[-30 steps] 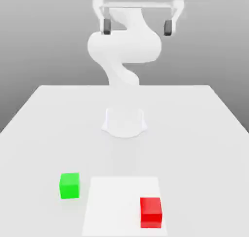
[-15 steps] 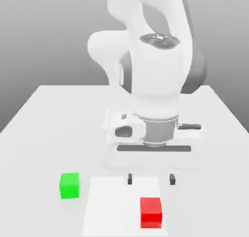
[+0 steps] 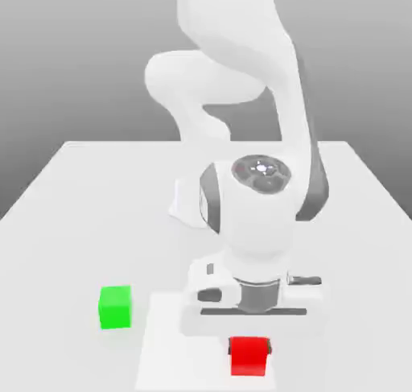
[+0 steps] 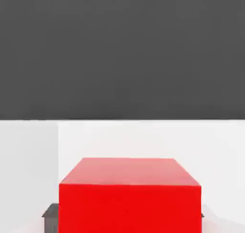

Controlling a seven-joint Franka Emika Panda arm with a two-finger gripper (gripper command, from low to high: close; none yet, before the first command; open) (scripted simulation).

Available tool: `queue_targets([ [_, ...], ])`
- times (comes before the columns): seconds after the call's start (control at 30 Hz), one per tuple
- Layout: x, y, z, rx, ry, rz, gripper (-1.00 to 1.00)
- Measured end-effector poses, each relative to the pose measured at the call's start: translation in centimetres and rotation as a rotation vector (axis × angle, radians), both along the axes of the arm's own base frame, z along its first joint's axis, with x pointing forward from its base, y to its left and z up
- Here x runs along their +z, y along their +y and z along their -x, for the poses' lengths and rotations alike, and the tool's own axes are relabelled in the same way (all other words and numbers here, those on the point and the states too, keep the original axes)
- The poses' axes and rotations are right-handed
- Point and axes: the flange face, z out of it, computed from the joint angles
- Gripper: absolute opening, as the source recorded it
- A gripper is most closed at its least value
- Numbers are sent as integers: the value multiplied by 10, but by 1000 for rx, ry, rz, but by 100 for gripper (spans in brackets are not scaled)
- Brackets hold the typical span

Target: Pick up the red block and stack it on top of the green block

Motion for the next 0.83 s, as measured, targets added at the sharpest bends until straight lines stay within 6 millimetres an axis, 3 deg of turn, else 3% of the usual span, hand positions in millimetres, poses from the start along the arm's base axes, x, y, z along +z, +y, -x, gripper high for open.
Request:
queue_targets([
  [0.07, 23, -2, 1, -5, 0, 1, -100],
  [0.1, 31, -20, 5, -53, 0, 5, -100],
  [0.17, 42, -72, 18, -203, 1, 14, -100],
  [0.2, 48, -112, 29, -316, 1, 17, -100],
  [0.3, 61, -188, 73, -578, 1, 14, -100],
  [0.33, 64, -203, 88, -648, 1, 9, -100],
  [0.4, 58, -216, 103, -718, 0, 2, -100],
  [0.57, 11, -218, 108, -736, 0, 0, -100],
  [0.6, 5, -218, 108, -736, 0, 0, 100],
  [0.83, 5, -218, 108, -737, 1, 0, 100],
])
